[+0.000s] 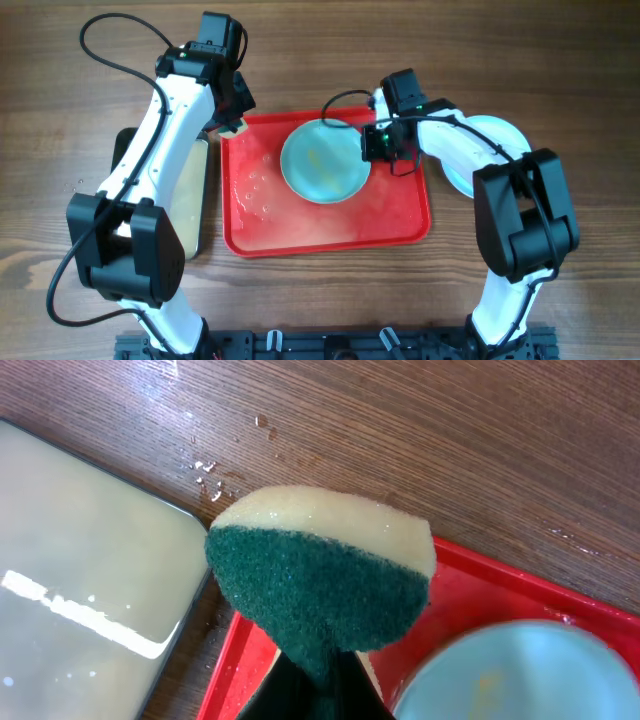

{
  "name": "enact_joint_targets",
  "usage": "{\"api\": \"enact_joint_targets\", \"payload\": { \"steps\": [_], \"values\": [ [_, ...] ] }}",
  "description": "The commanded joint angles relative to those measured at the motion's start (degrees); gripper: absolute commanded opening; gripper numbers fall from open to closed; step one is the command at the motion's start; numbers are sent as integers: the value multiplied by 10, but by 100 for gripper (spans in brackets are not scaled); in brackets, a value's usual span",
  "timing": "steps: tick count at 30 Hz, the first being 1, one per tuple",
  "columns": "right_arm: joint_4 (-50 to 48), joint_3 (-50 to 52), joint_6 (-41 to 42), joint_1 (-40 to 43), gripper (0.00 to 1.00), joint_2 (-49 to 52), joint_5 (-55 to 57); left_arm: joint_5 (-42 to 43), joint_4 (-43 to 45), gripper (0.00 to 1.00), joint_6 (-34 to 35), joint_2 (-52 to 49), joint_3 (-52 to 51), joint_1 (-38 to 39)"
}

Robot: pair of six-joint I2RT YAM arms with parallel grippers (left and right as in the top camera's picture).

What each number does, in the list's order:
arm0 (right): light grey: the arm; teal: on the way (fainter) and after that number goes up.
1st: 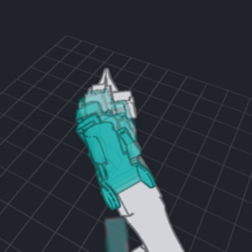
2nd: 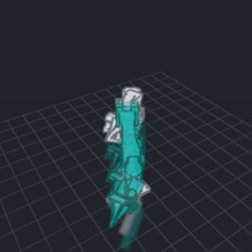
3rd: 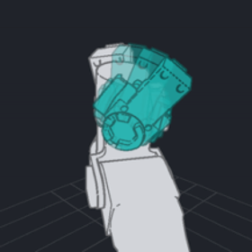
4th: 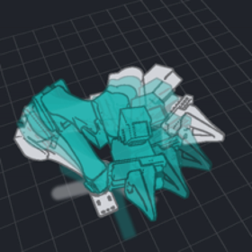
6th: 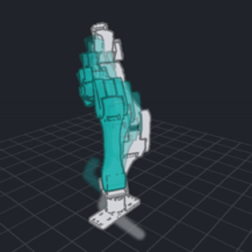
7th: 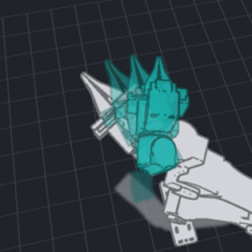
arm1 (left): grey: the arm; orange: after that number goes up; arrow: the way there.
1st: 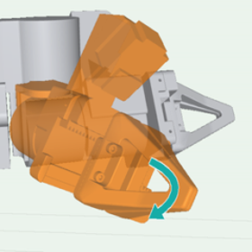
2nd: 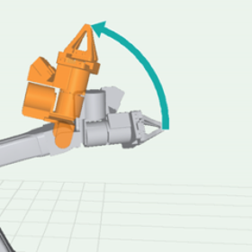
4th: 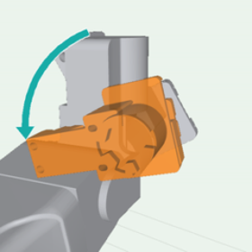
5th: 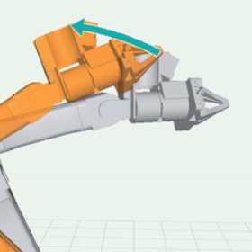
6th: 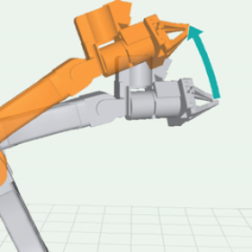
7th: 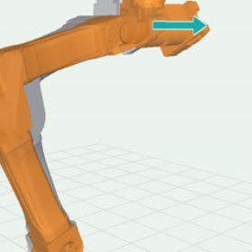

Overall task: Clean dirty plates on tray and stack at the side
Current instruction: 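Grip the rim of the last light-blue plate with right gripper, then scrub the last light-blue plate with the sponge in left gripper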

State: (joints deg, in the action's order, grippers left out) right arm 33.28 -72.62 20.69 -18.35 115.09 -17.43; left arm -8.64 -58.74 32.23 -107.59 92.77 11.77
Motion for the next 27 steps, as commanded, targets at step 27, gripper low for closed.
{"api": "enact_joint_targets", "payload": {
  "steps": [27],
  "values": [
    [-37, 9, 38, -17, 4, 19, 5, 101, 50, 4, -123, -107, 9, 95]
  ]
}}
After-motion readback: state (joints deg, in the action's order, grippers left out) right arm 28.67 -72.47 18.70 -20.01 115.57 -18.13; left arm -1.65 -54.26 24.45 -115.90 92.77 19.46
